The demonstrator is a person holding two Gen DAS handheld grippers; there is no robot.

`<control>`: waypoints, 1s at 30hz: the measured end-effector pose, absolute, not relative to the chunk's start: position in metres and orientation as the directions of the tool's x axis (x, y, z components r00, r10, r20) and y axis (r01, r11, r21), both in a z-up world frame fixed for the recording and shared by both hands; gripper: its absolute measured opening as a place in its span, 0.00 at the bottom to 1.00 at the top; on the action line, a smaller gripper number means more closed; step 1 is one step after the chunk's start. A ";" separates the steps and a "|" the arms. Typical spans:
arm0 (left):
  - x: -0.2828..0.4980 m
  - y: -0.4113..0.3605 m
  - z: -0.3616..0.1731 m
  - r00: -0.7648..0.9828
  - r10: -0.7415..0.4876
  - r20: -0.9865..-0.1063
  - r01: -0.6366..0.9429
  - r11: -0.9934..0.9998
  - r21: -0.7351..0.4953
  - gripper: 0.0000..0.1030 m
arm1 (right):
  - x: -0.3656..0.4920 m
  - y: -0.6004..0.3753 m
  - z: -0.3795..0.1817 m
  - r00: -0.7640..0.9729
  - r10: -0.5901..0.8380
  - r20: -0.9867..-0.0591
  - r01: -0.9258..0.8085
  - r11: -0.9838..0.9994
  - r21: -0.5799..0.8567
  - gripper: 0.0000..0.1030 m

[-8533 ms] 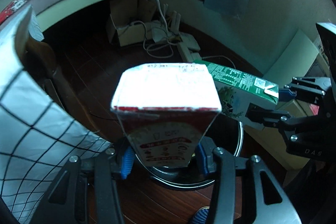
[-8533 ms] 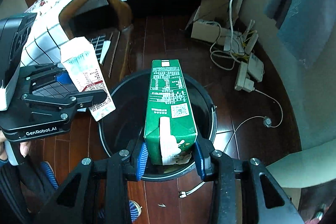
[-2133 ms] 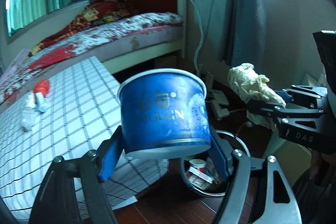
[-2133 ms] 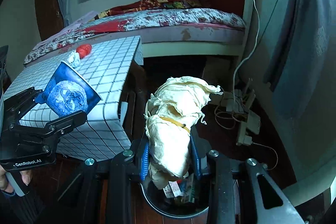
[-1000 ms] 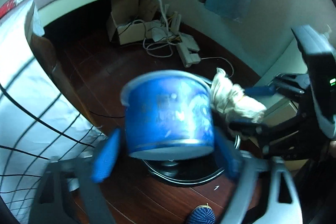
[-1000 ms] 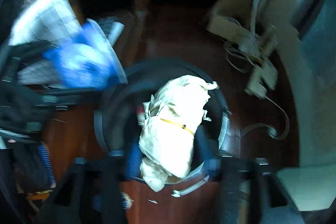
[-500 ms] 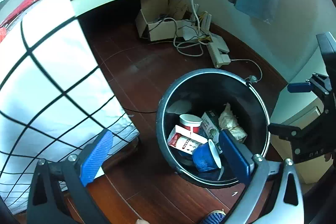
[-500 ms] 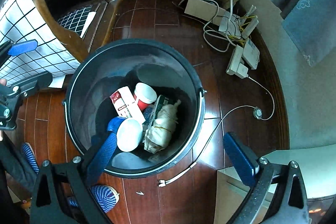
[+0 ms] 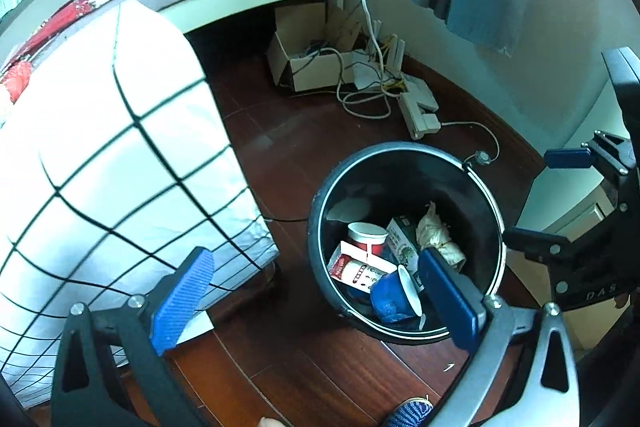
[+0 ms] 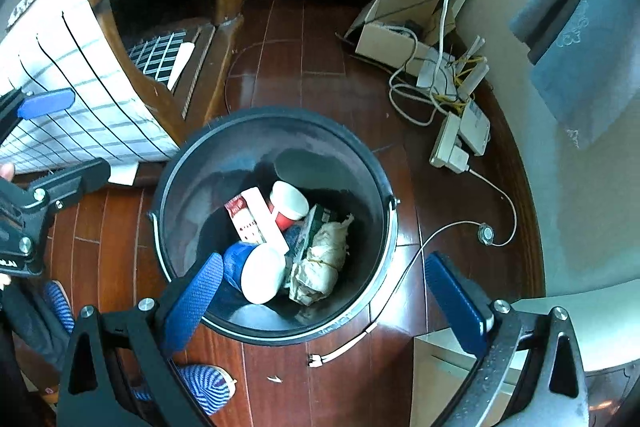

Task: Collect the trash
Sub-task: 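Move both tools back over the table toward the bags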

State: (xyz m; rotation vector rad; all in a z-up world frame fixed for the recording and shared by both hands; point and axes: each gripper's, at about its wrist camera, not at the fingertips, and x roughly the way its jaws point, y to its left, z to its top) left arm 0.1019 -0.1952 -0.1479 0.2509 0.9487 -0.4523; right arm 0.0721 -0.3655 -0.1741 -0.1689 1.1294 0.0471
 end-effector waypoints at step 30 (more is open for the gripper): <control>0.091 -0.024 -0.042 0.739 -0.097 -0.667 0.156 0.987 0.029 0.99 | 0.091 -0.201 -0.057 0.724 0.125 -0.678 -0.252 0.963 -0.091 0.99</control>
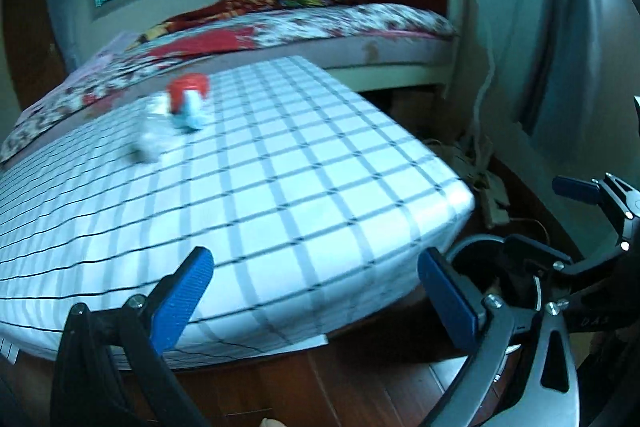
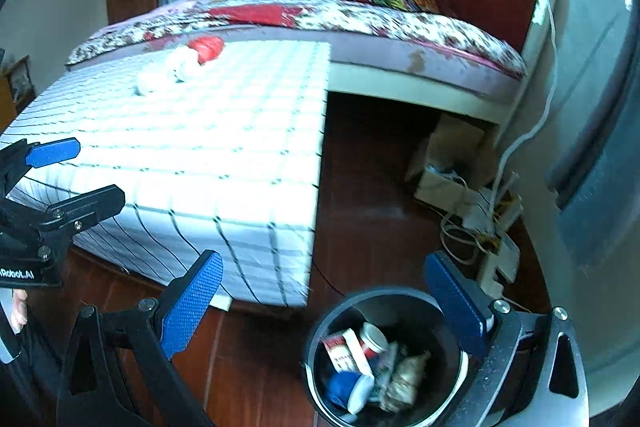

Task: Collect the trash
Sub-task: 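Move both tools back over the table toward the bags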

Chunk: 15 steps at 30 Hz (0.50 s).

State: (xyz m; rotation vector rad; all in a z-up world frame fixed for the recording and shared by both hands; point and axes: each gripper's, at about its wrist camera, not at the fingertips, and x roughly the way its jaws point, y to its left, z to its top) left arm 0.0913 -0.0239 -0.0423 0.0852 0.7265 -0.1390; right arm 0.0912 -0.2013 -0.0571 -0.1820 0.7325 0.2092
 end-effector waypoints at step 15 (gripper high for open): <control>0.153 0.096 -0.028 0.748 0.121 -0.653 -0.120 0.992 0.046 0.96 | 0.181 -0.105 -0.029 0.696 0.287 -0.658 -0.380 0.925 0.002 0.99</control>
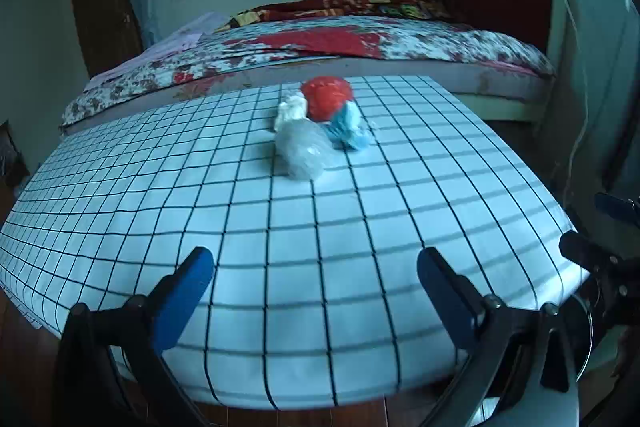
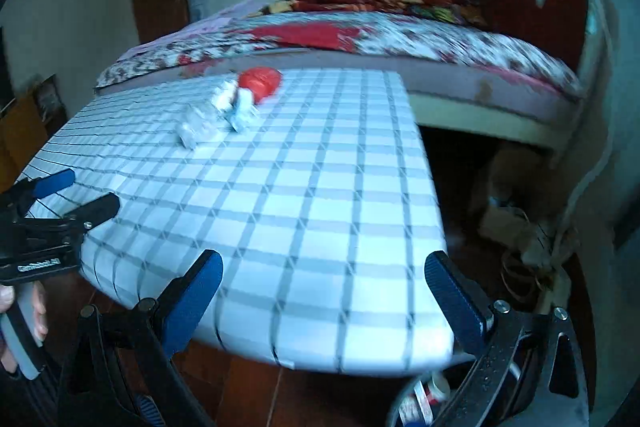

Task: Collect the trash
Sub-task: 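Move both tools back over the table toward the bags, then grasp the clear plastic bag with the left gripper while the right grasps the light blue mask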

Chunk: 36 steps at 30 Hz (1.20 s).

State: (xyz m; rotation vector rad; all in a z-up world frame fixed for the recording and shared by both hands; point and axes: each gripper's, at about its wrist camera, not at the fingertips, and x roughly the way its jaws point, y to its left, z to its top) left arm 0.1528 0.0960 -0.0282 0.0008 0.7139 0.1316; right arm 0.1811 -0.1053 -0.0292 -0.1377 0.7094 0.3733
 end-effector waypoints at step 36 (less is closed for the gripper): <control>0.289 0.178 -0.072 0.668 0.041 -0.743 -0.112 0.993 -0.046 0.33 | 0.380 0.068 -0.081 0.513 0.392 -0.763 -0.597 0.802 0.010 0.29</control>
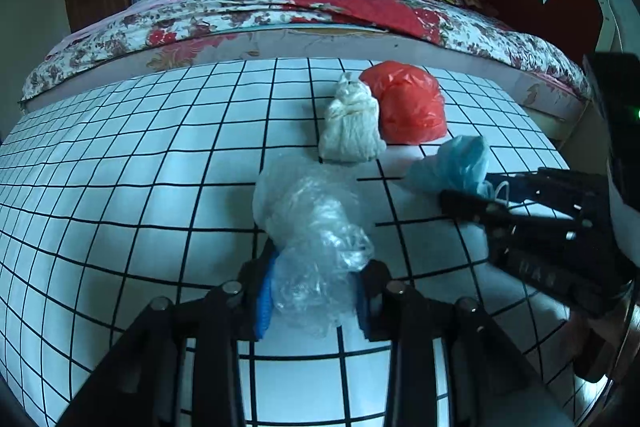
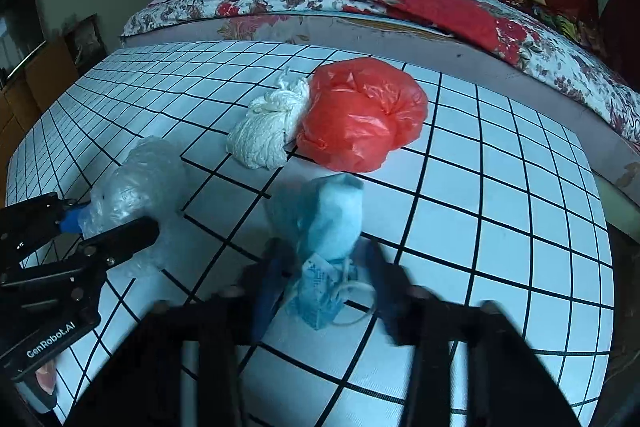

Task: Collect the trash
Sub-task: 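Grasp the clear plastic bag with the left gripper while the right grasps the light blue mask, then carry the clear bag and light blue mask to the bin and release both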

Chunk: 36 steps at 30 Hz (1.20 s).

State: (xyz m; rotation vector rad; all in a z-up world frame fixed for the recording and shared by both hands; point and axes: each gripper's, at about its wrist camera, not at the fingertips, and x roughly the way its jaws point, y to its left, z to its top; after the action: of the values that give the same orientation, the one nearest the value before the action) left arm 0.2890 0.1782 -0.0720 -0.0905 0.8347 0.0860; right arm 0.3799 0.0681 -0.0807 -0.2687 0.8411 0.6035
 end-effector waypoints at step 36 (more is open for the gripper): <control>0.150 0.077 0.005 0.794 -0.018 -0.607 0.038 0.999 0.019 0.33 | 0.189 -0.094 0.025 0.721 0.342 -0.603 -0.438 0.899 -0.013 0.28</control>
State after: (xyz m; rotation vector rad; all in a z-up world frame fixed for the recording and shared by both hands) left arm 0.1505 0.0765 0.0053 0.0310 0.6526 -0.0301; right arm 0.1890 -0.0937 0.0250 -0.1587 0.6331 0.4328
